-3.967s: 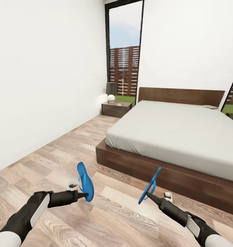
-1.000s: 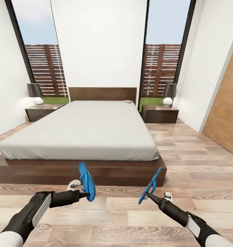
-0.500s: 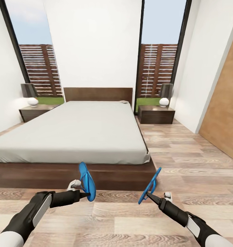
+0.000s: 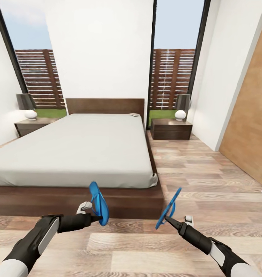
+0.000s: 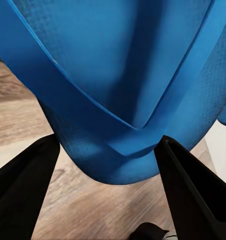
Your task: In the bedroom, move the book from the bed onto either nightstand, and place the two sandals side by side next to the bed.
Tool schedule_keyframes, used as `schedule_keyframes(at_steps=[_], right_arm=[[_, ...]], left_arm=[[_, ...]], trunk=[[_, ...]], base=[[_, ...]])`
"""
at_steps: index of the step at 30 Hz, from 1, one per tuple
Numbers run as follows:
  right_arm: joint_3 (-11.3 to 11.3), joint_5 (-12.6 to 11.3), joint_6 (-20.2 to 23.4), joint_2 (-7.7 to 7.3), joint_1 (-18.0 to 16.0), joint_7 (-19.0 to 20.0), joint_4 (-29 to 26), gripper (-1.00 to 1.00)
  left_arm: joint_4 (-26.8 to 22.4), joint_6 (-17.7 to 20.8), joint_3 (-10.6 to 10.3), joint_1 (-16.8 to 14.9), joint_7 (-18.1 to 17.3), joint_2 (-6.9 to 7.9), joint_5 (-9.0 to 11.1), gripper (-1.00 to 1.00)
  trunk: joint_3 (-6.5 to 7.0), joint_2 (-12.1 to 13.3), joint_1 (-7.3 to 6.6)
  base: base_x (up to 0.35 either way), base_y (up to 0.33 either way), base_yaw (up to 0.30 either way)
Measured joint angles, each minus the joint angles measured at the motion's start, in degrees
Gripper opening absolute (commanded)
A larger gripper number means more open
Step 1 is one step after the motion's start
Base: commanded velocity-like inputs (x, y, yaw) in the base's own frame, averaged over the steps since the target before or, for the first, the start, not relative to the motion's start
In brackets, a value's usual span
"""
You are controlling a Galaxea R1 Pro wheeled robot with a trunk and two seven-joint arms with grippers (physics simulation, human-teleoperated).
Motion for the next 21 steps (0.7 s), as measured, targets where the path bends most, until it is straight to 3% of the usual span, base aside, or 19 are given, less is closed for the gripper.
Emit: schedule_keyframes(at_steps=[21], right_arm=[[-0.12, -0.07, -0.02, 0.03, 0.00, 0.02, 0.00, -1.00]], left_arm=[[0.00, -0.08, 0.00, -0.02, 0.08, 0.00, 0.01, -1.00]], trunk=[[0.00, 0.00, 0.00]], base=[[0.116, -0.310, 0.000]])
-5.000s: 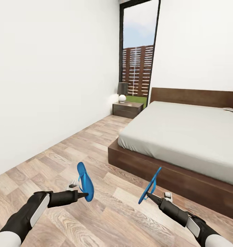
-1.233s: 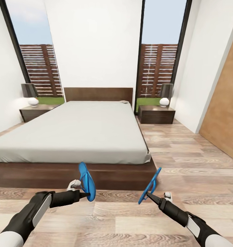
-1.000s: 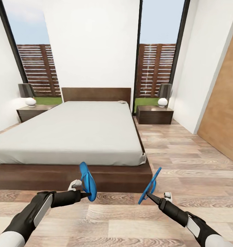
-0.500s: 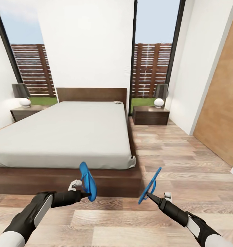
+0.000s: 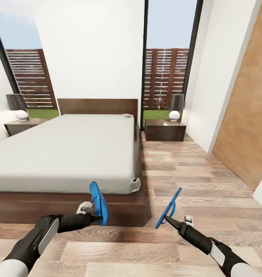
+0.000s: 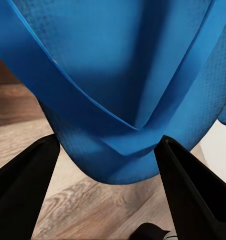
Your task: In the bedroom, move the book from the bed onto either nightstand, and place the two sandals side by side next to the bed.
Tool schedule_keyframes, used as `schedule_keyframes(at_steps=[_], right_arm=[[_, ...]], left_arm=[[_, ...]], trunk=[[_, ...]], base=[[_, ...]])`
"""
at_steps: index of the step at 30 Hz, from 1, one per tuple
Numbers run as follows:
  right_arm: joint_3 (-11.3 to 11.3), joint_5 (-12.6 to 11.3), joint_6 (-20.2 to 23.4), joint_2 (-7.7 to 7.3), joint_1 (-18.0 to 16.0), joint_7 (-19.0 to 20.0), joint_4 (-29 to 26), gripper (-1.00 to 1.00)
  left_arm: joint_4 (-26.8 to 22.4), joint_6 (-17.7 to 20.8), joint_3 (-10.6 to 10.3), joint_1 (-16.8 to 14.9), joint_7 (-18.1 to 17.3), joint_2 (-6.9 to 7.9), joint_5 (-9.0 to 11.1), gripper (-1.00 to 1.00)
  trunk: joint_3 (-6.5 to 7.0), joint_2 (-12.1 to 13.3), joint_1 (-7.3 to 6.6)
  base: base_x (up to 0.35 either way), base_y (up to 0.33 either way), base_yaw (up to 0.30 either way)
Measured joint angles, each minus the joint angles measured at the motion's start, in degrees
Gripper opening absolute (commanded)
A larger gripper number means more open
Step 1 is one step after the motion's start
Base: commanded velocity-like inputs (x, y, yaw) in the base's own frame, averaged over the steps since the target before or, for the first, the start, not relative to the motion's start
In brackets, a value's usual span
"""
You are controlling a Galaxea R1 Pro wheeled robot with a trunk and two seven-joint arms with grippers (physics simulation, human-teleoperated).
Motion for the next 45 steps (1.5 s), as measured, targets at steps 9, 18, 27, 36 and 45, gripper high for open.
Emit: schedule_keyframes(at_steps=[9, 18, 27, 36, 45], right_arm=[[0.32, 0.07, 0.01, 0.00, 0.00, 0.00, 0.00, -1.00], [0.16, 0.01, 0.01, 0.00, 0.00, 0.00, 0.00, -1.00], [0.11, -0.01, -0.01, 0.00, 0.00, 0.00, 0.00, -1.00], [0.41, 0.12, 0.01, 0.00, 0.00, 0.00, 0.00, -1.00], [0.27, 0.06, 0.01, 0.00, 0.00, -0.02, 0.00, -1.00]], left_arm=[[0.00, 0.00, 0.00, 0.00, -0.04, 0.00, 0.00, -1.00], [0.00, 0.00, 0.00, 0.00, -0.01, 0.00, 0.00, -1.00], [0.00, 0.00, 0.00, 0.00, 0.01, 0.00, 0.00, -1.00], [0.00, 0.00, 0.00, 0.00, -0.02, 0.00, 0.00, -1.00], [0.00, 0.00, 0.00, 0.01, -0.07, 0.00, 0.01, -1.00]], trunk=[[0.00, 0.00, 0.00], [0.00, 0.00, 0.00], [0.00, 0.00, 0.00], [0.00, 0.00, 0.00], [0.00, 0.00, 0.00]], base=[[0.103, -0.310, 0.000], [0.102, -0.310, 0.000], [0.102, -0.310, 0.000], [0.102, -0.310, 0.000], [0.102, -0.310, 0.000]])
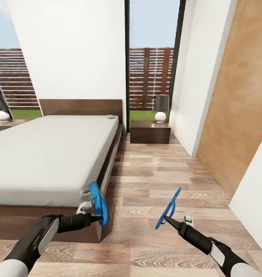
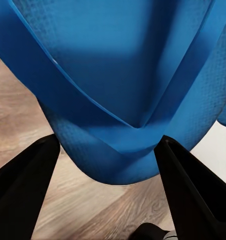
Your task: In the bedroom, move the book from the bed onto either nightstand, and place the two sandals side by side next to the bed.
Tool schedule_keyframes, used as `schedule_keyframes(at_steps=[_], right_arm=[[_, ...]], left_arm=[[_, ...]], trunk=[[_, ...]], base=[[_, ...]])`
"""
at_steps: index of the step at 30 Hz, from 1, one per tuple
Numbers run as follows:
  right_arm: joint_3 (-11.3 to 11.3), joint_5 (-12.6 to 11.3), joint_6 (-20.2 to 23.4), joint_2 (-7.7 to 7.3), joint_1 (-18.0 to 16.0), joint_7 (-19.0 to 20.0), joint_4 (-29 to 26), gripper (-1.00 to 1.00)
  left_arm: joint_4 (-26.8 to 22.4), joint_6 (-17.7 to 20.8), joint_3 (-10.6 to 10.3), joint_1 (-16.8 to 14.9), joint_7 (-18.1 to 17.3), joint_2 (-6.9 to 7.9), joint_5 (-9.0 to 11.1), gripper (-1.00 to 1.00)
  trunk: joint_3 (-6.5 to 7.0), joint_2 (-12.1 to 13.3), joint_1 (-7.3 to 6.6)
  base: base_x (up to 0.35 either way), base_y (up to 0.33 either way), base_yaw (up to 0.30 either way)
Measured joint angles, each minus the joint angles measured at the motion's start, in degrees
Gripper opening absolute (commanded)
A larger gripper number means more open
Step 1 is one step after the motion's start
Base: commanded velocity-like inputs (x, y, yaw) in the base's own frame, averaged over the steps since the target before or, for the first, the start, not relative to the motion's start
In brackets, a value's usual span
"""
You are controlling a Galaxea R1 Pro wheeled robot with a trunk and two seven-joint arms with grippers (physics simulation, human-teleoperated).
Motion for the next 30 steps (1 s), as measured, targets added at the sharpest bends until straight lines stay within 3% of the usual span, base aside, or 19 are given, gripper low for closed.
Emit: schedule_keyframes(at_steps=[15, 30], right_arm=[[-0.16, -0.04, 0.00, 0.00, 0.00, 0.01, -0.01, -1.00], [-0.26, 0.00, -0.42, 0.07, 0.01, 0.00, -0.01, -1.00]], left_arm=[[0.00, 0.05, 0.00, -0.02, -0.01, 0.00, -0.05, -1.00], [0.02, 0.09, 0.00, -0.02, -0.02, 0.00, -0.11, -1.00]], trunk=[[0.00, 0.00, 0.00], [0.00, 0.00, -0.01]], base=[[0.102, -0.284, 0.000], [0.138, -0.184, 0.000]])
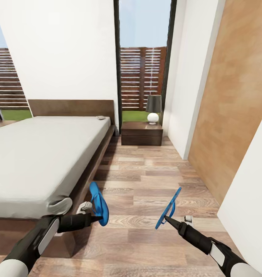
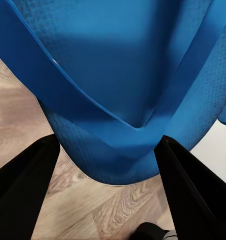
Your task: In the bedroom, move the book from the bed onto either nightstand, and place the two sandals side by side next to the bed.
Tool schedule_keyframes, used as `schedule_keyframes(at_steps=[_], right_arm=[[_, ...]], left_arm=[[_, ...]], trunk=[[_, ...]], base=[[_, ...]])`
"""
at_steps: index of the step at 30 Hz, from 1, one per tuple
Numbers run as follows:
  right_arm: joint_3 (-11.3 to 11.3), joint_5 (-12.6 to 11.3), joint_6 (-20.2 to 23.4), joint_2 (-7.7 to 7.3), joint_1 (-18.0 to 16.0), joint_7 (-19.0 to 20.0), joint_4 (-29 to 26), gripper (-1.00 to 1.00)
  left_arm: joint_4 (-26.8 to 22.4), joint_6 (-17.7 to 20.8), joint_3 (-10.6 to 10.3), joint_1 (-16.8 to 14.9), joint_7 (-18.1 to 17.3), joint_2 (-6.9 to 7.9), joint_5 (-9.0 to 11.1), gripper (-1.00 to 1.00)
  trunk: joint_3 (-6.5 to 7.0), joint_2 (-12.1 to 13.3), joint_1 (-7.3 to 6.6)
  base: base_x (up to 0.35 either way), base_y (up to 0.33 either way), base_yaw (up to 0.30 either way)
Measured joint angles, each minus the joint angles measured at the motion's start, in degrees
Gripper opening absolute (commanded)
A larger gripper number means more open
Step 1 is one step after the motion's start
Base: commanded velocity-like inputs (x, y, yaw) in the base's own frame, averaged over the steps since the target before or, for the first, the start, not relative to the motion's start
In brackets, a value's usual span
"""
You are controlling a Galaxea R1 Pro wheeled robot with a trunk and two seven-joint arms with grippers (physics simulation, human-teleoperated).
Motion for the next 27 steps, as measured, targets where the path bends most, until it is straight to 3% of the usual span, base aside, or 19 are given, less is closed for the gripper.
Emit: schedule_keyframes(at_steps=[22, 27], right_arm=[[-0.10, -0.31, 0.30, 0.45, 0.00, -0.89, 1.96, -1.00], [0.03, -1.51, 0.08, 0.44, 0.00, -1.49, 3.27, -1.00]], left_arm=[[0.05, -0.04, 0.00, 0.00, 0.01, 0.00, -0.01, -1.00], [0.05, 0.02, 0.01, 0.00, 0.06, 0.00, 0.05, -1.00]], trunk=[[0.00, 0.00, 0.00], [-0.02, 0.00, 0.00]], base=[[0.159, -0.158, 0.000], [0.159, -0.154, 0.030]])
